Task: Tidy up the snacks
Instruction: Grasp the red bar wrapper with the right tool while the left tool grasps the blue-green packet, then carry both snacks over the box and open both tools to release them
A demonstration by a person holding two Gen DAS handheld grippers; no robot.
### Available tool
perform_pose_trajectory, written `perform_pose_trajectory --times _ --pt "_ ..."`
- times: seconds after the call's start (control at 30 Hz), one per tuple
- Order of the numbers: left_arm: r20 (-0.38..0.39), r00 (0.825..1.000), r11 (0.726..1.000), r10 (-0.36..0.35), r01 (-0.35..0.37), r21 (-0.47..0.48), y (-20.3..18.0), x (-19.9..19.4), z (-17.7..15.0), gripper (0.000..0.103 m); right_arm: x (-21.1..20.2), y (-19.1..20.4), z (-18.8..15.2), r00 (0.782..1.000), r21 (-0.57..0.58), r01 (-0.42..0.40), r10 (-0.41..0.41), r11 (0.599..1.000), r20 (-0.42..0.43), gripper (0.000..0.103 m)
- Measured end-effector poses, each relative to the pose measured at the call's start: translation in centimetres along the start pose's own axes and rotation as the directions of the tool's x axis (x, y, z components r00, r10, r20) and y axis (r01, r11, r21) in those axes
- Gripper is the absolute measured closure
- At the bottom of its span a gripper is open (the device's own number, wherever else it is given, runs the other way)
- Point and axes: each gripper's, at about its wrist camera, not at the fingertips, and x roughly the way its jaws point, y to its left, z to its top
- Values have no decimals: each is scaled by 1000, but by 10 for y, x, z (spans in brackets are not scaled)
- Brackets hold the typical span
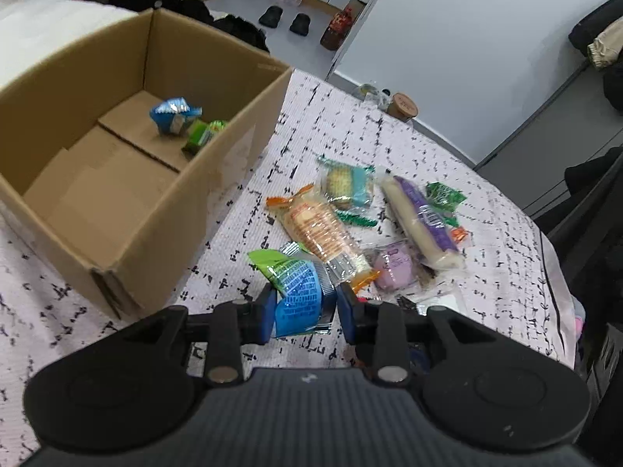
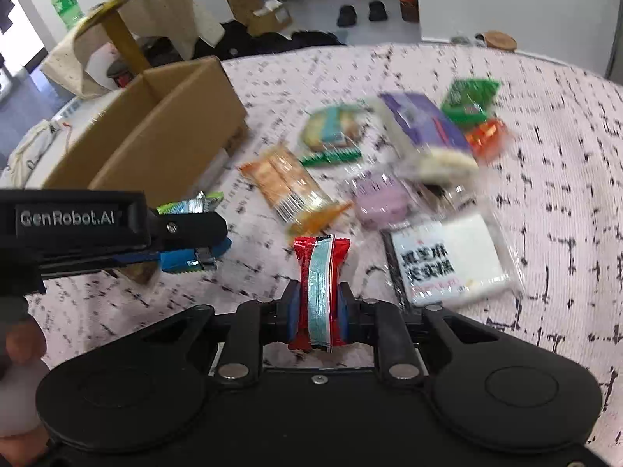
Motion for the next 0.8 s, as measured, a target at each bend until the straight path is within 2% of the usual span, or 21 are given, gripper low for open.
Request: perform_pose_trajectory --times 0.47,0.8 --pt "129 991 999 -37 36 11 -2 -62 26 71 -41 11 37 988 19 -69 65 997 143 84" --pt "195 979 999 -51 54 -11 9 -87 51 71 -52 28 58 975 -17 -102 103 995 196 83"
